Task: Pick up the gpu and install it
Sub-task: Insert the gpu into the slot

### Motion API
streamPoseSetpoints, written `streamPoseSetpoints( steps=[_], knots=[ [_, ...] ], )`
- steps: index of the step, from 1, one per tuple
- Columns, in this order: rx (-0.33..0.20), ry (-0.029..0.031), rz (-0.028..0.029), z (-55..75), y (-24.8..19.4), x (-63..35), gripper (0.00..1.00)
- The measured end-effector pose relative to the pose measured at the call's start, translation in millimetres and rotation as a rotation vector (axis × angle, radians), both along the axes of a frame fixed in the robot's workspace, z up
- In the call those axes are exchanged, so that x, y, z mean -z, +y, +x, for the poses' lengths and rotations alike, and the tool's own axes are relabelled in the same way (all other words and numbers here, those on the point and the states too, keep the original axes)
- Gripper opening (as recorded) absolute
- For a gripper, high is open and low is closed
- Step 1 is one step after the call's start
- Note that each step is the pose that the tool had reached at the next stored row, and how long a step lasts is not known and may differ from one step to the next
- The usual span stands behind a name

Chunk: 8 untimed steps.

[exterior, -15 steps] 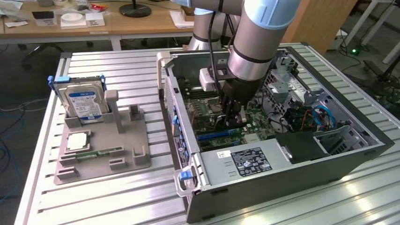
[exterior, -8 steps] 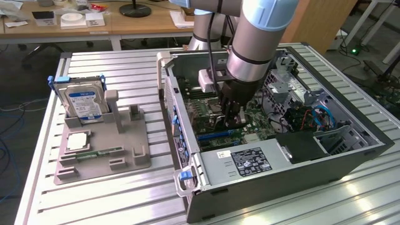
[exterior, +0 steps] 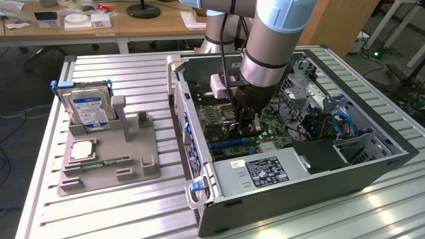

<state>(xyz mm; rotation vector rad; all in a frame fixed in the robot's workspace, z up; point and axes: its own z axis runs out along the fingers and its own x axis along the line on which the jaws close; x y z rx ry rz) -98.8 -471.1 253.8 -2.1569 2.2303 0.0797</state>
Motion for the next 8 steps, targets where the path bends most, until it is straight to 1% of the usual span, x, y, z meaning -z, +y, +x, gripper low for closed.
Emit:
streamPoseSetpoints(
  steps=[3, 5, 8],
  knots=[
    [0.000, -0.0002, 0.0003, -0.1, -0.2, 0.3, 0.27],
    [0.000, -0.0002, 0.0002, -0.1, -1.3, 0.3, 0.27],
    [0.000, -0.0002, 0.0003, -0.1, -1.8, 2.3, 0.27]
  ],
)
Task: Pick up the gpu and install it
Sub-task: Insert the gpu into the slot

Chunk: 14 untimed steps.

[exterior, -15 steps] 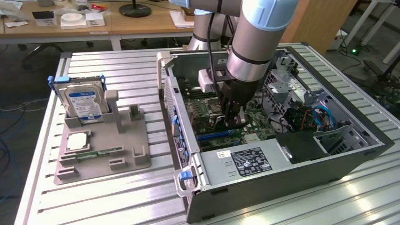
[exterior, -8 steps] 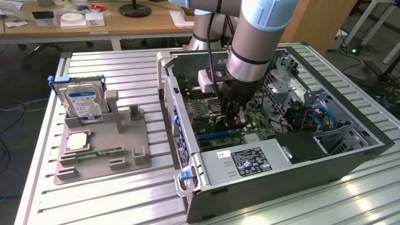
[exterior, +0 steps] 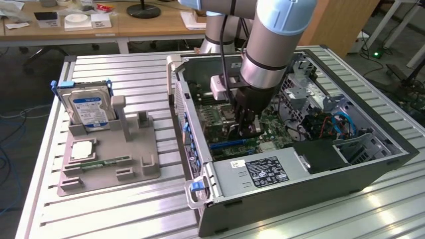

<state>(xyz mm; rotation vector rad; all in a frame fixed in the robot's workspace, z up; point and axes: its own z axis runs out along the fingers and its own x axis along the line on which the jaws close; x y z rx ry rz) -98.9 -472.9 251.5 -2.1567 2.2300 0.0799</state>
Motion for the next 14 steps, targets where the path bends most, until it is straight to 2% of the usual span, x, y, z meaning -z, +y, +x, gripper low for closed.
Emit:
streamPoseSetpoints(
  steps=[14],
  knots=[
    [0.000, 0.0000, -0.0001, -5.0, 2.0, 8.2, 0.27]
  ],
)
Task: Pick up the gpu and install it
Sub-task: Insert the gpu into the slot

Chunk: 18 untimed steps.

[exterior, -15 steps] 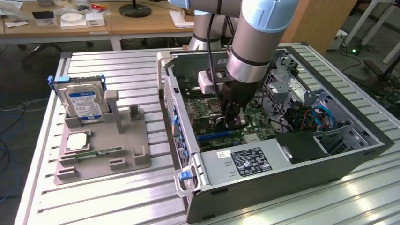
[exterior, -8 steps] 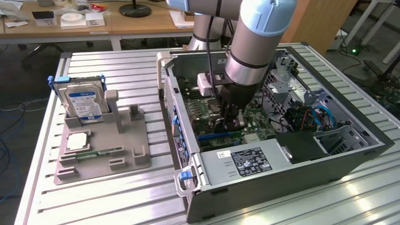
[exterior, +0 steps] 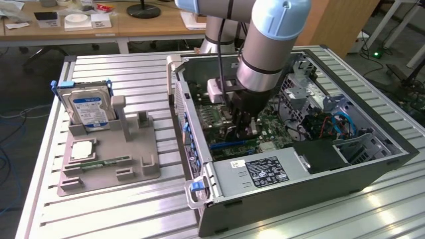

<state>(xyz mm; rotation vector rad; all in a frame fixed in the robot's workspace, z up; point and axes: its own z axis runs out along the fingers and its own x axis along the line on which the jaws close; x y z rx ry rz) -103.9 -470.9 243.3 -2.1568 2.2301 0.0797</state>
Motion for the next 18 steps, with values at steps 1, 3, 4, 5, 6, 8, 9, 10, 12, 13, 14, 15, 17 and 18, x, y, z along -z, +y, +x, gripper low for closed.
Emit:
streamPoseSetpoints(
  steps=[1, 3, 4, 5, 6, 8, 9, 10, 12, 13, 14, 15, 17, 18],
  knots=[
    [0.000, 0.0000, 0.0000, -0.4, 0.0, 0.5, 0.27],
    [0.000, 0.0001, -0.0001, -1.1, 0.0, 1.3, 0.27],
    [0.000, 0.0000, -0.0001, -1.3, 0.0, 1.6, 0.27],
    [0.000, 0.0000, 0.0000, -1.4, 0.0, 1.8, 0.27],
    [0.000, 0.0000, -0.0001, -1.4, 0.0, 1.9, 0.27],
    [0.000, 0.0000, -0.0001, -1.5, 0.0, 2.0, 0.27],
    [0.000, -0.0004, -0.0001, -1.6, 0.0, 2.0, 0.27],
    [0.000, -0.0010, 0.0001, -1.7, 0.1, 2.1, 0.27],
    [0.000, -0.0014, 0.0001, -2.1, 0.0, 2.5, 0.27],
    [0.000, -0.0015, 0.0002, -2.3, 0.1, 2.8, 0.27],
    [0.000, -0.0015, 0.0001, -2.6, 0.1, 3.0, 0.27],
    [0.000, -0.0015, -0.0001, -2.9, 0.0, 3.1, 0.27],
    [0.000, -0.0015, 0.0001, -3.2, 0.1, 3.7, 0.27],
    [0.000, -0.0015, 0.0002, -3.4, 0.1, 4.1, 0.27]
  ],
)
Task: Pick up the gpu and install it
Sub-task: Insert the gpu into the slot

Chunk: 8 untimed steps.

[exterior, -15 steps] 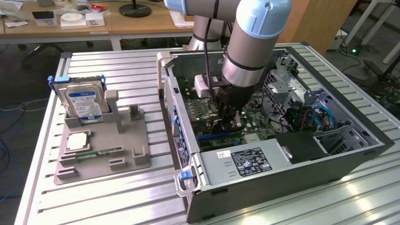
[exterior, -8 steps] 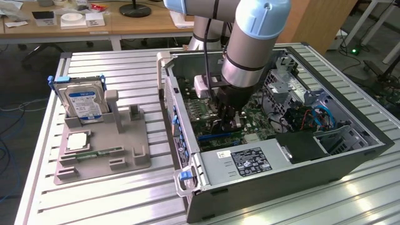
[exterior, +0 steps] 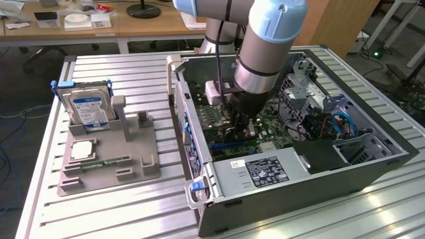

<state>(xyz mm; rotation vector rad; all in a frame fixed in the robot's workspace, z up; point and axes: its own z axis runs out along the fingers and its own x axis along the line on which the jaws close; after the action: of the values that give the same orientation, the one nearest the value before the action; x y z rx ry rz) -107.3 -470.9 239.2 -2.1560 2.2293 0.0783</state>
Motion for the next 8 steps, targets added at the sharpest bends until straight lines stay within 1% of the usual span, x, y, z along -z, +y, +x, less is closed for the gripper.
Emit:
streamPoseSetpoints(
  steps=[8],
  knots=[
    [0.000, 0.0000, 0.0000, -0.8, 0.0, 2.9, 0.27]
  ],
)
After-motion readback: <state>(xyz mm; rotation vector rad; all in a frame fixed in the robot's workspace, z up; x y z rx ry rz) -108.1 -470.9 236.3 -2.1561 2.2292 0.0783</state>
